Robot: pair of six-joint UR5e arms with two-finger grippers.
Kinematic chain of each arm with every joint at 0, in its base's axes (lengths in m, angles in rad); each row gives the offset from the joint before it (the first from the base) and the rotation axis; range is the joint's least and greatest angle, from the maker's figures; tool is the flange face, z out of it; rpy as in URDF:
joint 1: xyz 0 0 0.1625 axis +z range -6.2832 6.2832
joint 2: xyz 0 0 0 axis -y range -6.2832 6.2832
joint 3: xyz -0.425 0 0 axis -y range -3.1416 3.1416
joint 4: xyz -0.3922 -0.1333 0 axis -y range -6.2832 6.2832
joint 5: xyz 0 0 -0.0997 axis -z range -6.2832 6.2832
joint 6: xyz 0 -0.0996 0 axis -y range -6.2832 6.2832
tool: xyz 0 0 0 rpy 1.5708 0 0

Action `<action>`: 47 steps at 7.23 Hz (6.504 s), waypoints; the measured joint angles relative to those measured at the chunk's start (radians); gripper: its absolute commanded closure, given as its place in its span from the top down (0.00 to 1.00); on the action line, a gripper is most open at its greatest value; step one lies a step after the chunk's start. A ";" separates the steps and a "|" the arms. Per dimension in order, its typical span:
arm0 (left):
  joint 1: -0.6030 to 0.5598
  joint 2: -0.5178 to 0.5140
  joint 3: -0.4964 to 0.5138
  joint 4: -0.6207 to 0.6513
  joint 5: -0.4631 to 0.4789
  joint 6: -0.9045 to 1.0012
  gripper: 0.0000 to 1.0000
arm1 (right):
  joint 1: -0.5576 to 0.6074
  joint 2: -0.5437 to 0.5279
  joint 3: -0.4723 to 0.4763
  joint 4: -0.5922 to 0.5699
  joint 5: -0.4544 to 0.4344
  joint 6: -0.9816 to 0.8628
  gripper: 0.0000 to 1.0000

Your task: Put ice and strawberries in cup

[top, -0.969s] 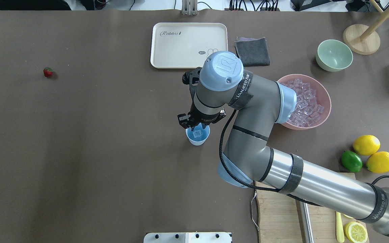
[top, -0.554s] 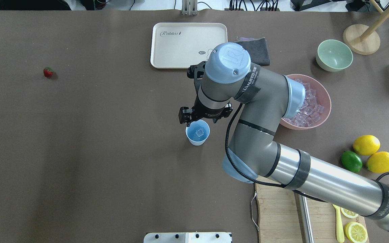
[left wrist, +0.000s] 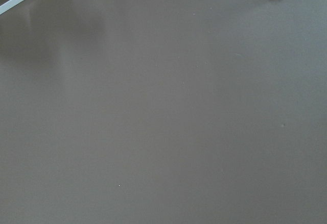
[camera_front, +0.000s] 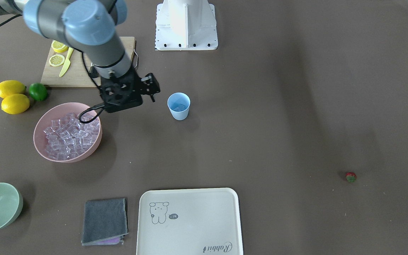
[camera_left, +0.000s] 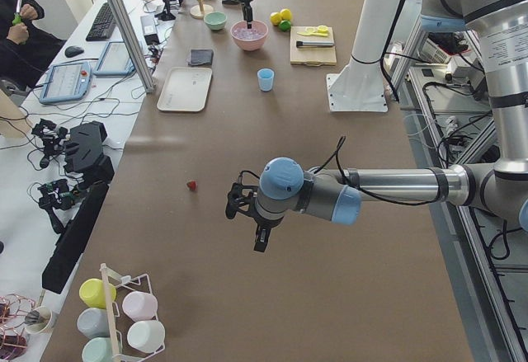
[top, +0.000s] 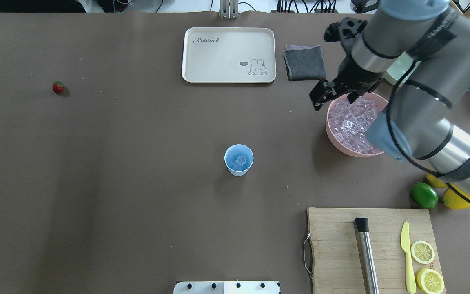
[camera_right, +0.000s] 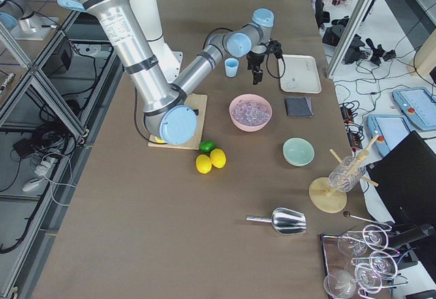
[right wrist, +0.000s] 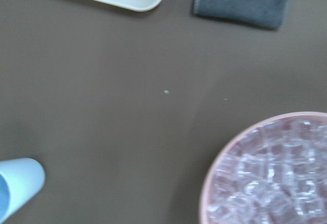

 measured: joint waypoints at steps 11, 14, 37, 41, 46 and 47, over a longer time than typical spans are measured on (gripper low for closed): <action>0.495 -0.607 0.507 -0.419 0.365 -0.353 0.90 | 0.336 -0.359 -0.009 0.000 0.038 -0.539 0.99; 0.515 -0.664 0.672 -0.548 0.370 -0.303 0.88 | 0.336 -0.358 -0.008 -0.002 0.038 -0.538 0.99; 0.640 -0.733 0.049 0.041 0.289 -0.937 0.00 | 0.336 -0.350 -0.004 -0.001 0.066 -0.528 0.99; 1.078 -0.982 -0.045 0.372 0.634 -1.311 0.00 | 0.337 -0.358 -0.003 0.003 0.067 -0.537 1.00; 1.130 -1.180 0.205 0.325 0.679 -1.342 0.17 | 0.338 -0.370 0.004 0.005 0.064 -0.538 0.99; 1.127 -1.171 0.206 0.319 0.679 -1.318 0.71 | 0.339 -0.372 0.004 0.005 0.064 -0.539 1.00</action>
